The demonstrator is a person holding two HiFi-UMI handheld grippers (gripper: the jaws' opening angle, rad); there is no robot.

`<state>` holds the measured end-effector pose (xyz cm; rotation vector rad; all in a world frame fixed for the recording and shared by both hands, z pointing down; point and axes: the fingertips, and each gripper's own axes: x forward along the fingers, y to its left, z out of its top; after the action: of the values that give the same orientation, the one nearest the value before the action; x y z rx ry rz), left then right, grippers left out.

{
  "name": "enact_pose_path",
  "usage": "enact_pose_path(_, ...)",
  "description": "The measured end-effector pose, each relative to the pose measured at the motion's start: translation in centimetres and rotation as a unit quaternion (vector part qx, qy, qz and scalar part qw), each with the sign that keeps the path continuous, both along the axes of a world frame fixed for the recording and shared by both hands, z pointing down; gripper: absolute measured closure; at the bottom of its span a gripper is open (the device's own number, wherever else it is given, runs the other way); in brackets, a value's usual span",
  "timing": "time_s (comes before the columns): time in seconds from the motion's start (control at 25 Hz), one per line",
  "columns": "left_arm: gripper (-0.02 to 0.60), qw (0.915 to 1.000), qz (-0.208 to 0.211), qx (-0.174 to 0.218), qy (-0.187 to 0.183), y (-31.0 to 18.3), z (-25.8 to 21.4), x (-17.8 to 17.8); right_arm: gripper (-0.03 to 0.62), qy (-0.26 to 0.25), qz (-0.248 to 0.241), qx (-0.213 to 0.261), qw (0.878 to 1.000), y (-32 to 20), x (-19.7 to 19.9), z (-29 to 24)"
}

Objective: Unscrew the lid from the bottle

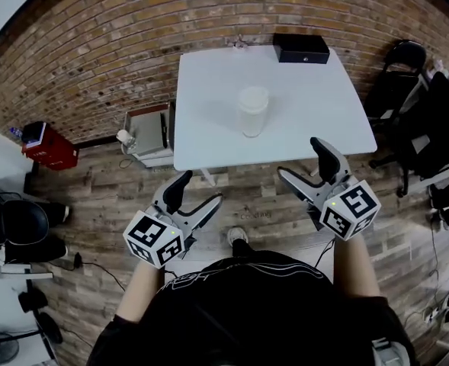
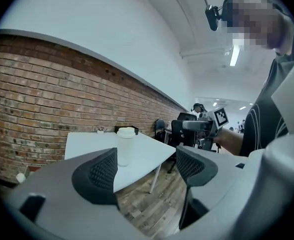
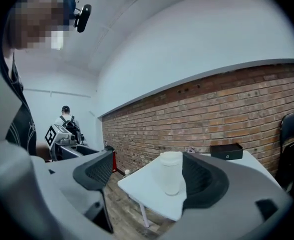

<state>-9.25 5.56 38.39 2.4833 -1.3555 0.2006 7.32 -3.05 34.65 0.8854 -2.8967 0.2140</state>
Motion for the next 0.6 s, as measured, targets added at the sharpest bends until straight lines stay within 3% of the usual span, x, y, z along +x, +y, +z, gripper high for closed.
enact_pose_path(0.28, 0.216, 0.9991, 0.033, -0.018, -0.019, -10.0, 2.5, 0.0, 0.174, 0.055, 0.000, 0.008, 0.998, -8.3, -3.5, 1.7)
enact_pose_path(0.44, 0.216, 0.9967, 0.062, -0.052, 0.011, -13.2, 4.5, 1.2, 0.175, 0.108, -0.004, 0.013, 0.994, -10.9, -5.7, 3.3)
enact_pose_path(0.6, 0.216, 0.9945, 0.086, -0.051, -0.030, -16.1, 6.5, 2.1, 0.175, 0.125, -0.008, 0.001, 0.992, -13.3, -7.0, 4.5)
